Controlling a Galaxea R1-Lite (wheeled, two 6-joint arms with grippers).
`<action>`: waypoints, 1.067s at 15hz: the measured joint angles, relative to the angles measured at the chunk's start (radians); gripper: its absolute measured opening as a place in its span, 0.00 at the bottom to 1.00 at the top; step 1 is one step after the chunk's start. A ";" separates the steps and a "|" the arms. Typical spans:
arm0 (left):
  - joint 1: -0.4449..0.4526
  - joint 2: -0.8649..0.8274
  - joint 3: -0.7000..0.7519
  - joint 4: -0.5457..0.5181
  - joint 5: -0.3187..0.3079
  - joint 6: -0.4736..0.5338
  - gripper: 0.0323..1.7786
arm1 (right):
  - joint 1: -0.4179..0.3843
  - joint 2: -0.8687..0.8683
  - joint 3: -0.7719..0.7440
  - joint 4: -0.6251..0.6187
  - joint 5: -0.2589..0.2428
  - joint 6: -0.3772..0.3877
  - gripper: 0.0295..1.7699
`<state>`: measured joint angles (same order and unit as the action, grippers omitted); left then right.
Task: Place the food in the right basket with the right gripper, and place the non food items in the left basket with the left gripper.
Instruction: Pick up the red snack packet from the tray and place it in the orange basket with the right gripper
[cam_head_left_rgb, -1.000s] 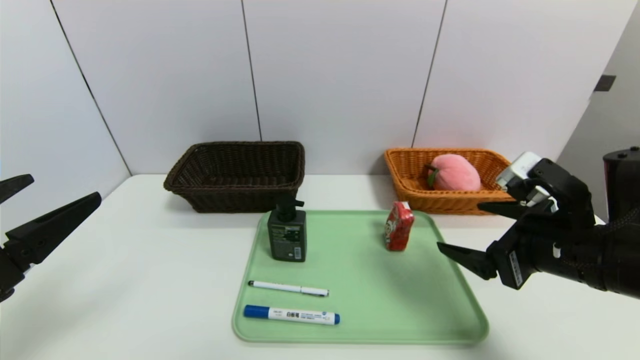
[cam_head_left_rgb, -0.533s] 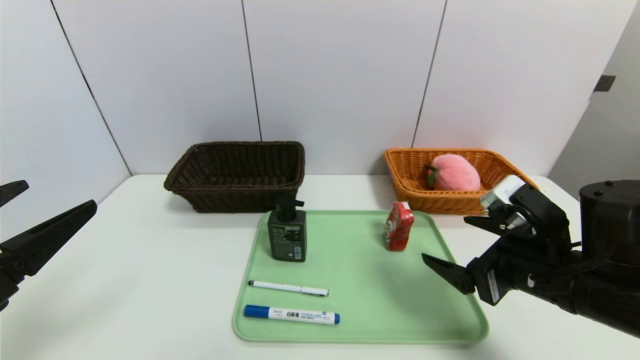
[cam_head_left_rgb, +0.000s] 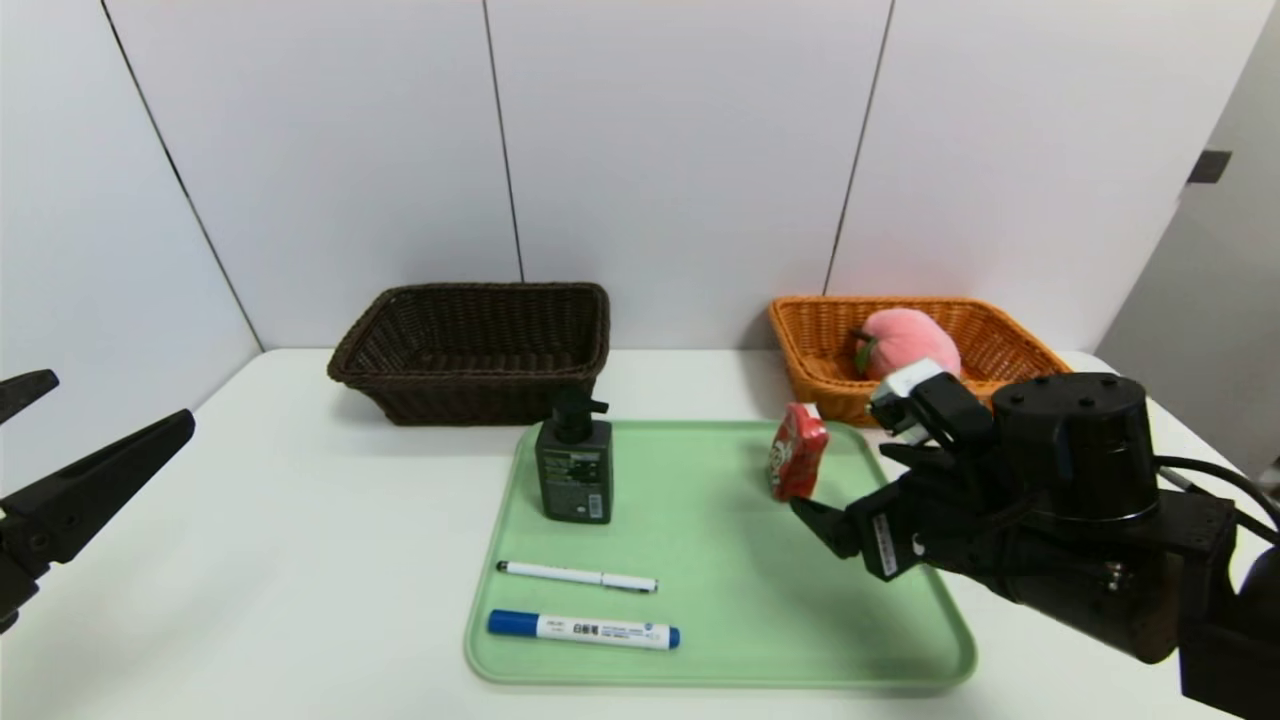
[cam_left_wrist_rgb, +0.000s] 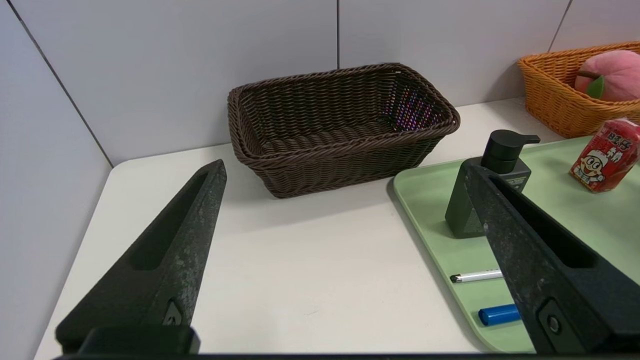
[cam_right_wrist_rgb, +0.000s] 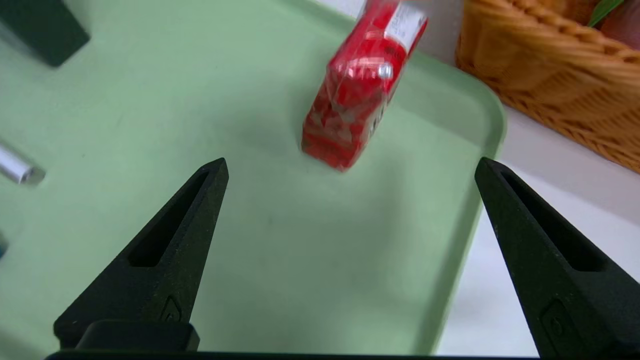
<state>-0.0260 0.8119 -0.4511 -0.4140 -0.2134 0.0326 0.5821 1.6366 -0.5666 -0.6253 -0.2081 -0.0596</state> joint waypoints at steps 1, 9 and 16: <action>0.000 0.000 0.002 0.000 0.000 0.001 0.95 | 0.015 0.034 0.000 -0.071 -0.036 0.007 0.96; 0.000 0.000 0.005 -0.001 0.000 0.000 0.95 | 0.084 0.178 0.042 -0.283 -0.164 0.025 0.96; 0.000 -0.001 0.007 -0.001 0.000 0.000 0.95 | 0.064 0.213 0.034 -0.318 -0.208 0.028 0.96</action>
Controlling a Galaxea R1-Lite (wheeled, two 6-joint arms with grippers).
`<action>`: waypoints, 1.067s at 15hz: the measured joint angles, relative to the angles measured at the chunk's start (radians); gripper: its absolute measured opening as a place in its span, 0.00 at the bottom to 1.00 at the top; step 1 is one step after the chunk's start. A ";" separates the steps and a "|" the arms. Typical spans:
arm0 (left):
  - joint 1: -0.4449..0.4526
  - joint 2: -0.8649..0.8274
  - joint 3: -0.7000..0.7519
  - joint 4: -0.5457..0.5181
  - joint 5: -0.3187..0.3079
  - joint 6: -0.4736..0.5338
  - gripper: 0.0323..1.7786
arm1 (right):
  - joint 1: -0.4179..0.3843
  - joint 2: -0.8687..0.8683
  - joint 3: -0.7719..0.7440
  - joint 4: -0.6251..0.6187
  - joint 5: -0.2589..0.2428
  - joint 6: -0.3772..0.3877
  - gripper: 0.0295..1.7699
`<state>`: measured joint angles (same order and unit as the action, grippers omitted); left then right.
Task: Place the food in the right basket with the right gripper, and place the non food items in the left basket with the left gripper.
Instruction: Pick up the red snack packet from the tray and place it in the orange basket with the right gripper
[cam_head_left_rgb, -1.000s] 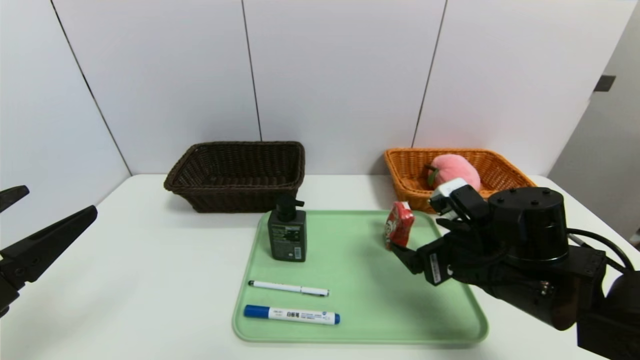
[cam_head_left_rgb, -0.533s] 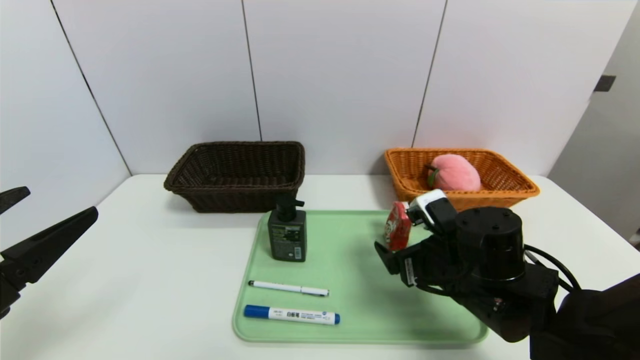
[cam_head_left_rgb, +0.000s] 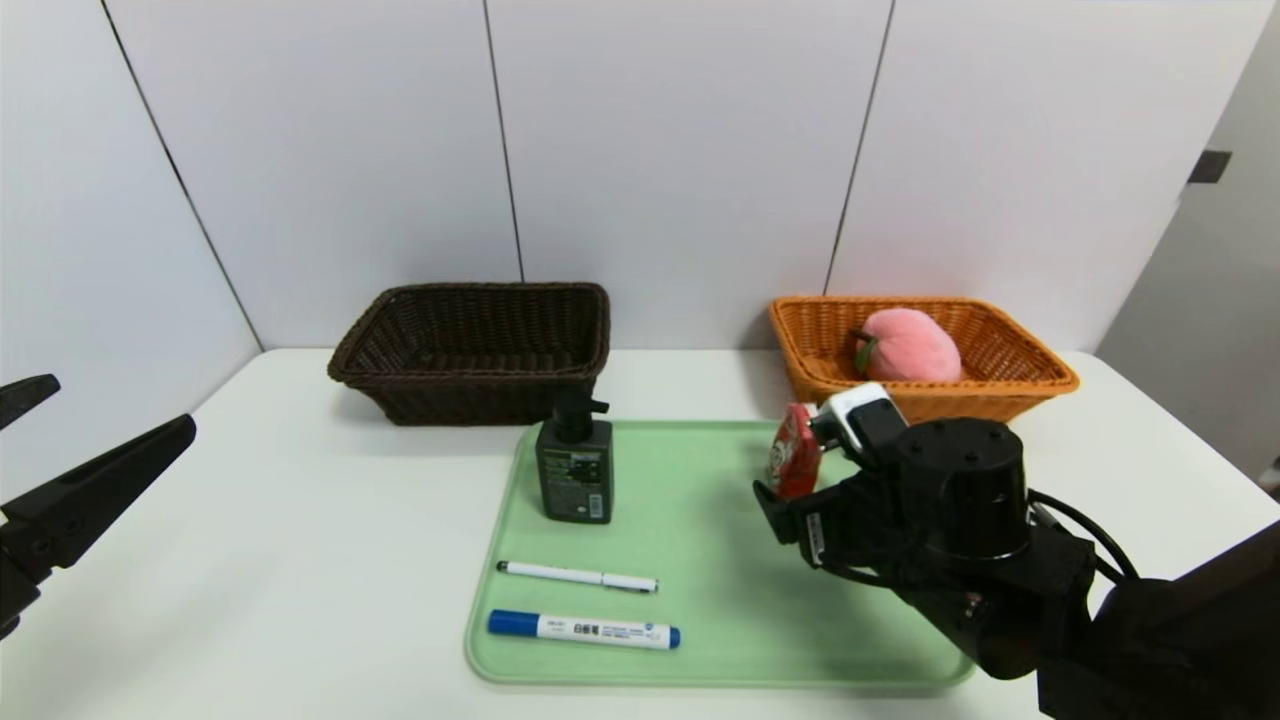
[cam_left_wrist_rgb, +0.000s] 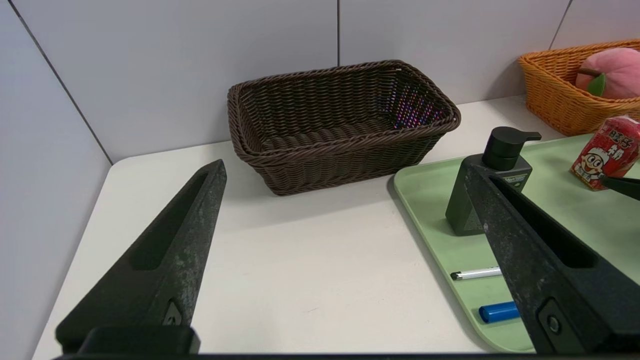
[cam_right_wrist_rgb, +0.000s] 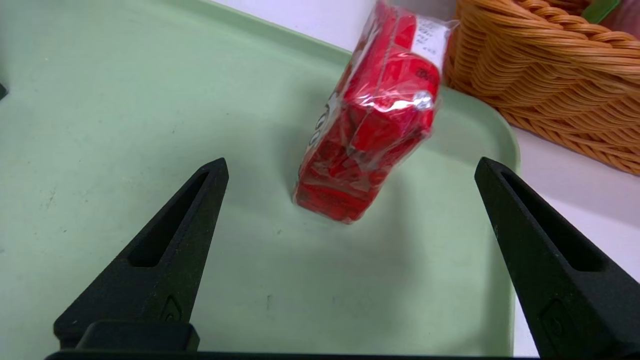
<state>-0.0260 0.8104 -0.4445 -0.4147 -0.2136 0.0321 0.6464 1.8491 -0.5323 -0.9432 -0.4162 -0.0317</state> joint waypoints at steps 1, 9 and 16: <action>0.000 0.000 0.000 0.000 0.000 0.000 0.95 | -0.003 0.002 -0.003 -0.001 -0.002 0.006 0.96; 0.000 0.000 0.003 0.000 0.000 0.000 0.95 | -0.002 0.029 -0.007 -0.143 -0.033 0.047 0.96; 0.000 -0.004 0.004 0.000 0.000 -0.001 0.95 | -0.003 0.055 0.011 -0.164 -0.044 0.052 0.83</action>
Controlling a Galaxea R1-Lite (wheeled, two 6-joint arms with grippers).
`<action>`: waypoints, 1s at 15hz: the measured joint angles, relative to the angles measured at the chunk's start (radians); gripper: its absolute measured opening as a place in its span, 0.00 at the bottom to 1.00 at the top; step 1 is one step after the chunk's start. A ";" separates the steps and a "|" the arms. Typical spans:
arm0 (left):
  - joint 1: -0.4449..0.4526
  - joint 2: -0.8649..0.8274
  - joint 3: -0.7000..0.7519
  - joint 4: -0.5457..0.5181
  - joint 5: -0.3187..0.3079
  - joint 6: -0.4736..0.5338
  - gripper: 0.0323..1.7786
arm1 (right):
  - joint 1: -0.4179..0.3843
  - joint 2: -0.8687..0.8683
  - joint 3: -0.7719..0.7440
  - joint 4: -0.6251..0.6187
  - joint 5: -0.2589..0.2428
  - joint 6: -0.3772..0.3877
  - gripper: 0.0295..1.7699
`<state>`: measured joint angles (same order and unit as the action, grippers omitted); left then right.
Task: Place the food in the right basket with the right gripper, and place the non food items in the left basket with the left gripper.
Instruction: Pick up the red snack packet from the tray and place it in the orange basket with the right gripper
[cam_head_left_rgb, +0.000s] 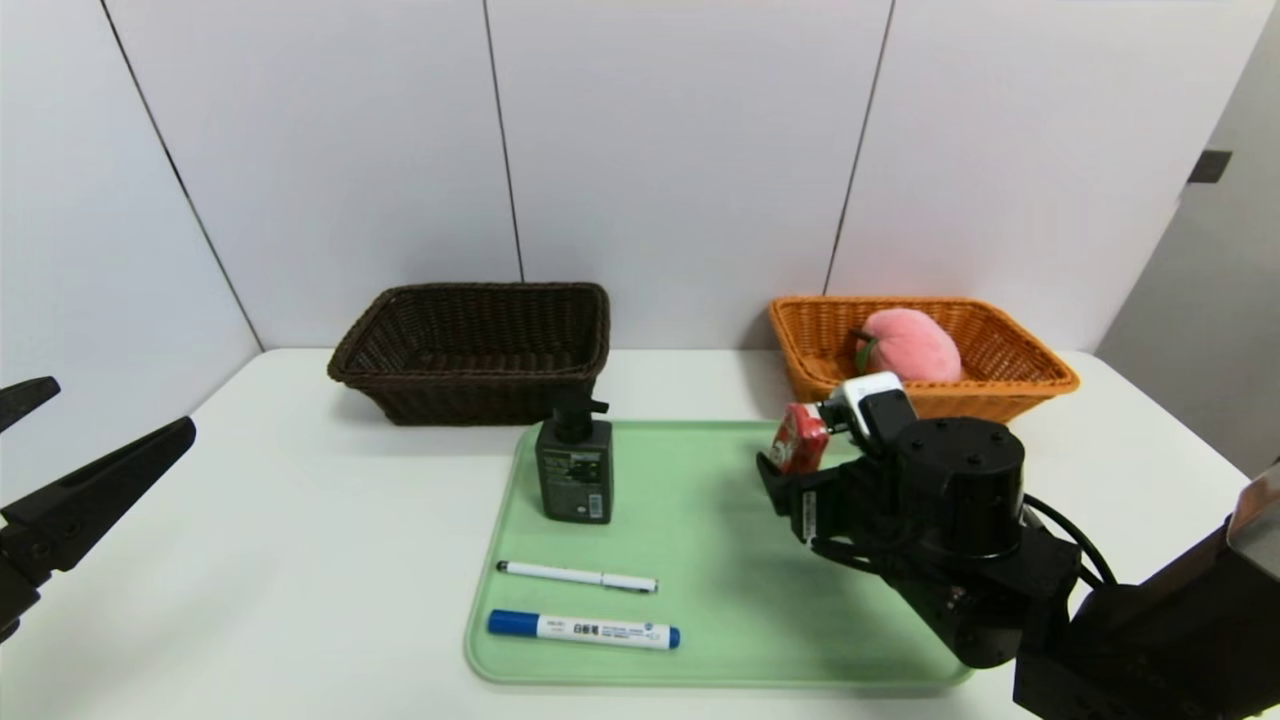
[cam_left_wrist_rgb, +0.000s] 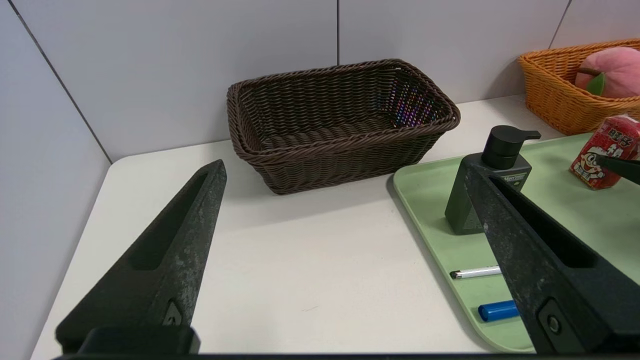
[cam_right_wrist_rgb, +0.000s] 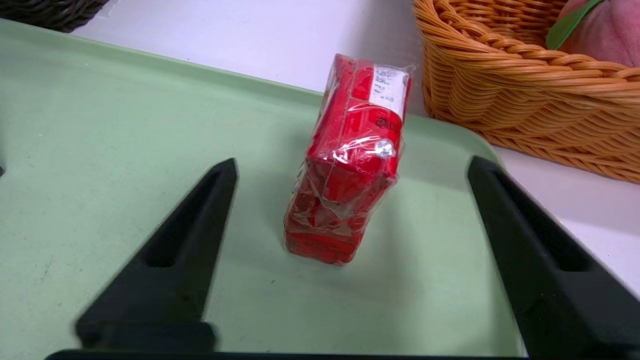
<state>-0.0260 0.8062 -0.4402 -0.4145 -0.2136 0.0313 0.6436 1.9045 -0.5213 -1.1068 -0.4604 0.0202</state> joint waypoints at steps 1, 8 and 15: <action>0.000 -0.001 0.000 0.000 0.000 0.000 0.95 | 0.000 0.000 0.001 0.000 0.000 0.000 0.74; 0.000 -0.001 -0.001 -0.001 0.000 0.000 0.95 | 0.008 0.005 0.013 -0.003 0.006 0.003 0.01; 0.000 -0.007 0.004 0.000 0.000 -0.001 0.95 | 0.017 0.017 0.016 -0.003 0.007 0.010 0.01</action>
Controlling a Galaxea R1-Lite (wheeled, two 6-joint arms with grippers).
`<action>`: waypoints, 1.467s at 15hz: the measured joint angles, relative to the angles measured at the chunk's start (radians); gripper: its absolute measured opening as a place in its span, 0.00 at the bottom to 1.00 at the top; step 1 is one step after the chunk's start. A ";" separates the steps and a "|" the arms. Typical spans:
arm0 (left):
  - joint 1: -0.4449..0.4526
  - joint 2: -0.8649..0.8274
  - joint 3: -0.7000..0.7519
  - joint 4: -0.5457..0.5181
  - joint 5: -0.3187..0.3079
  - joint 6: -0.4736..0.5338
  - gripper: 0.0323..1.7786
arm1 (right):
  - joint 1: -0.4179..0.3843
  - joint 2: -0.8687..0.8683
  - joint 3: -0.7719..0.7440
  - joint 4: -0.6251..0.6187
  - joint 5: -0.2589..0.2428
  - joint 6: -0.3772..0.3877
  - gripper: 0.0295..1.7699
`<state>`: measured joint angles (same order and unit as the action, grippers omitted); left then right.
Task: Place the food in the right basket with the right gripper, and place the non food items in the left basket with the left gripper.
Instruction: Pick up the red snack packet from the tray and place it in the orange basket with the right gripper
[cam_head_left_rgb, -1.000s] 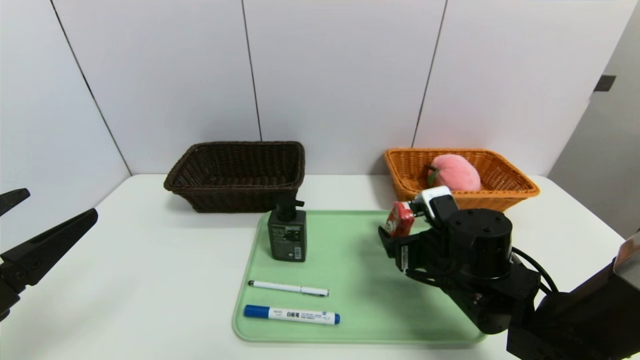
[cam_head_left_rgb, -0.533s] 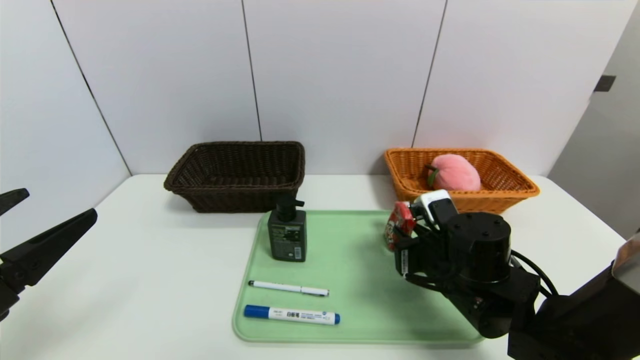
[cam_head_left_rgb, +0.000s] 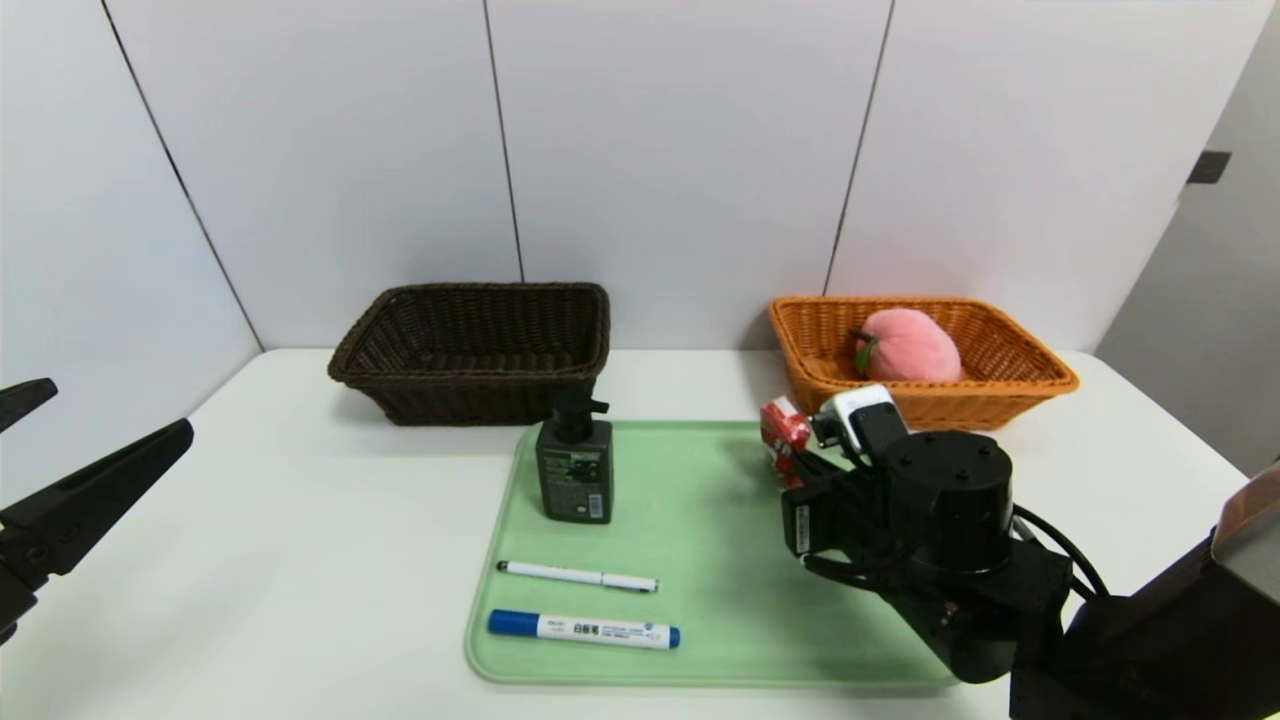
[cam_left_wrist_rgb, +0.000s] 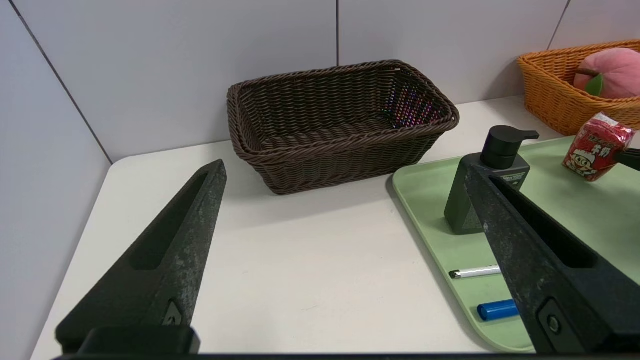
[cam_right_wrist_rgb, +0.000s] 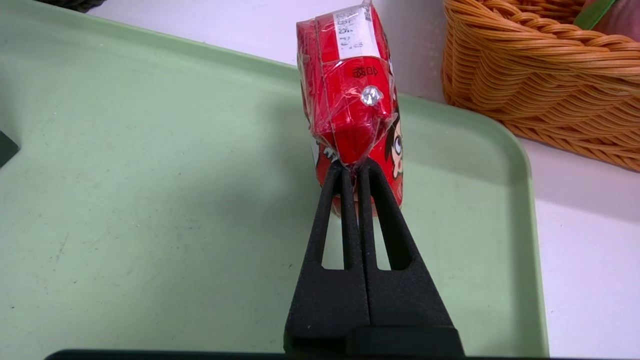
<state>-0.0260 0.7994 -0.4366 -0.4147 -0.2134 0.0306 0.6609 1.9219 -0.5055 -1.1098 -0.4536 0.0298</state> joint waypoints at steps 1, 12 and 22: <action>0.000 0.000 0.000 0.000 0.000 0.000 0.95 | 0.000 0.000 0.003 0.000 0.000 0.000 0.01; 0.000 -0.001 0.010 0.000 0.000 0.000 0.95 | 0.012 -0.023 0.023 0.005 -0.001 -0.001 0.01; 0.000 -0.001 0.009 0.000 0.000 0.000 0.95 | 0.029 0.000 0.001 0.004 -0.076 -0.015 0.10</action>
<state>-0.0260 0.7981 -0.4277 -0.4147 -0.2136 0.0306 0.6902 1.9223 -0.5045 -1.1055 -0.5296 0.0149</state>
